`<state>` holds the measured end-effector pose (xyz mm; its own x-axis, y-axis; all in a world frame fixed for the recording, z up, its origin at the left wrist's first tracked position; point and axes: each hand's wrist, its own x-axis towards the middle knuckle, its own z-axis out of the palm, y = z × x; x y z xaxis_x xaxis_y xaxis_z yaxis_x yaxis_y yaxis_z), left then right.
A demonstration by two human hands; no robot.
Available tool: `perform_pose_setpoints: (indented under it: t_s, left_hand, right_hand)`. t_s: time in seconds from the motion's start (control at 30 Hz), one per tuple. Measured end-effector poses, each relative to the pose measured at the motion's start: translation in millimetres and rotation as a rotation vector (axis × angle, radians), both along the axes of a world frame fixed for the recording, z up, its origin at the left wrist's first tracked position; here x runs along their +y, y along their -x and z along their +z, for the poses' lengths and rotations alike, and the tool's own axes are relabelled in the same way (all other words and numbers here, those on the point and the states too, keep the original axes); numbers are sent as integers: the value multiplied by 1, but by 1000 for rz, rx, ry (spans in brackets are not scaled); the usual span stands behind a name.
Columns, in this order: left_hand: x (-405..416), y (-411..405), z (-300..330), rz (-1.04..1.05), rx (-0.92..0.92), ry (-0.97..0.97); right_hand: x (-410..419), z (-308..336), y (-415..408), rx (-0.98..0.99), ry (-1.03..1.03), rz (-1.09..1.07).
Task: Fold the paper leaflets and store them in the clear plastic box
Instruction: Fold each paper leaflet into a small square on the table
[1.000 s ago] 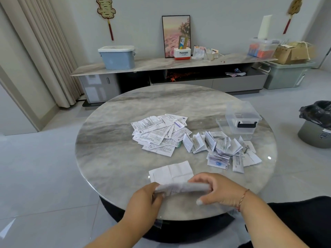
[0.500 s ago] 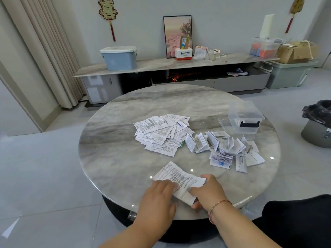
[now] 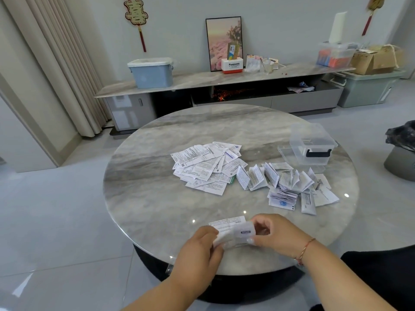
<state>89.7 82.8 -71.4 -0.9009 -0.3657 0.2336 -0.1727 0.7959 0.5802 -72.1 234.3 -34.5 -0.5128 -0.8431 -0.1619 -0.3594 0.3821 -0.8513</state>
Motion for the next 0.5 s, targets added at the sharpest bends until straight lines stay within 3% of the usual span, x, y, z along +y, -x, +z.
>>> perform_pose_setpoints:
  t_s: [0.2, 0.27, 0.37, 0.43, 0.5]
  left_hand:
    - [-1, 4, 5, 296, 23, -154]
    - [-5, 4, -1, 290, 116, 1]
    - [-2, 6, -6, 82, 146, 227]
    - [6, 7, -7, -31, 62, 263]
    - [11, 9, -9, -69, 10, 293]
  right_hand:
    - [-15, -13, -11, 192, -125, -269]
    - [-21, -12, -18, 226, -187, -354]
    - [-24, -13, -22, 262, -279, -424]
    - [-26, -14, -25, 88, -237, -488]
    - [-27, -12, -31, -273, -98, -543]
